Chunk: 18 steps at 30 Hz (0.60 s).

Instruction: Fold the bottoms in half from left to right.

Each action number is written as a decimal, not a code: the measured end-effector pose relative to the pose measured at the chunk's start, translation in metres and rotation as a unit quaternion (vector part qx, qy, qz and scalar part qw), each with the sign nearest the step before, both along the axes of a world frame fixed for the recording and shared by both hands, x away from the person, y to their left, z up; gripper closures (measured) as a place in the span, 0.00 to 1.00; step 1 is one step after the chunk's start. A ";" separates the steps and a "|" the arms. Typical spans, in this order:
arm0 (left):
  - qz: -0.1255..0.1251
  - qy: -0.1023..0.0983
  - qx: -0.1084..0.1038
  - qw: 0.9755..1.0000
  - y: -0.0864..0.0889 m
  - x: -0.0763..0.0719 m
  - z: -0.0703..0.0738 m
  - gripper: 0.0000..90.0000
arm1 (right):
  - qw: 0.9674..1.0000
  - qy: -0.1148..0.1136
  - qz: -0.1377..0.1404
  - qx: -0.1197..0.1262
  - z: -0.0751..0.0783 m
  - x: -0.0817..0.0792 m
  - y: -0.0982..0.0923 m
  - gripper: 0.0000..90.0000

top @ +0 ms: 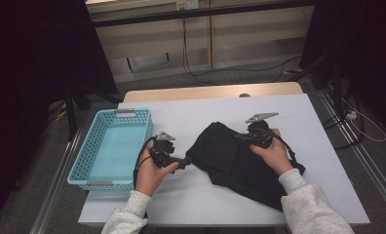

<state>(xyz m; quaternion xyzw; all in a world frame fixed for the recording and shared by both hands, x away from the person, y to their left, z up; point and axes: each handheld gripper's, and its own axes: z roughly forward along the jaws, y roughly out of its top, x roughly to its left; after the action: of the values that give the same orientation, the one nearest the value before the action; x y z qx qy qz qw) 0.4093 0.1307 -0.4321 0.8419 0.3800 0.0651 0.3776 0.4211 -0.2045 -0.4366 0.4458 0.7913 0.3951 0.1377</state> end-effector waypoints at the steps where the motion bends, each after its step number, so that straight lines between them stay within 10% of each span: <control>1: 0.000 -0.001 0.000 1.000 0.000 0.000 0.001 0.14 | 1.000 0.000 0.000 0.001 0.000 0.000 0.000 0.94; 18: -0.014 -0.003 -0.004 1.000 -0.004 0.001 0.003 0.14 | 1.000 0.001 -0.004 0.006 0.001 -0.007 -0.008 0.94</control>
<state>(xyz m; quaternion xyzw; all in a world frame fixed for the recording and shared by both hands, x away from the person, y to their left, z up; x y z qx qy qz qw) 0.4107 0.1268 -0.4288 0.8455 0.3674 0.0603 0.3828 0.4142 -0.2129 -0.4351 0.4503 0.7870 0.3992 0.1356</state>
